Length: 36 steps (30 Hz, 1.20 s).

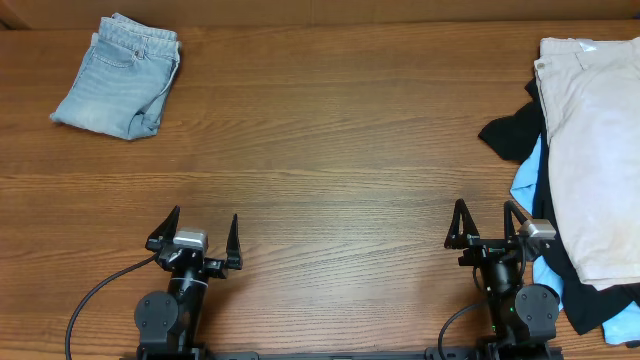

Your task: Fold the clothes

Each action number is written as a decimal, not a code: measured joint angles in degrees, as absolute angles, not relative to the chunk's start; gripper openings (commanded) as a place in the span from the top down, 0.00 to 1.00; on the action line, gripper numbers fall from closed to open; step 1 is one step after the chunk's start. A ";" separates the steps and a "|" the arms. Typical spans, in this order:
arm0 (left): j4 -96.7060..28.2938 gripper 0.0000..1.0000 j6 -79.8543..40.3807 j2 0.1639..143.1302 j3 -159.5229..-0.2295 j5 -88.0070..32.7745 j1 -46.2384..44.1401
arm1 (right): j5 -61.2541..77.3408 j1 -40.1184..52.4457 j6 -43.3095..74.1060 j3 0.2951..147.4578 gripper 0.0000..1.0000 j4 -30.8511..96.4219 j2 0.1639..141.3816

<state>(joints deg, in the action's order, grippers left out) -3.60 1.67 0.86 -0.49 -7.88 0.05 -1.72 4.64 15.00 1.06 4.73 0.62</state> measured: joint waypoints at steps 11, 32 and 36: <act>-3.20 0.00 1.67 0.86 -0.49 -7.94 0.05 | -1.72 4.64 14.41 1.06 0.00 4.71 0.62; -11.70 0.00 1.65 17.56 -23.11 -8.23 0.05 | -3.51 4.64 10.48 21.08 0.00 10.20 9.39; -18.85 0.00 1.63 28.67 -34.81 -8.38 0.05 | -3.73 4.64 10.48 30.74 0.00 16.21 17.39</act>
<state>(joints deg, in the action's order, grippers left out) -18.85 1.63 28.67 -34.81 -8.38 0.05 -3.73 4.64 10.48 30.74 16.21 17.39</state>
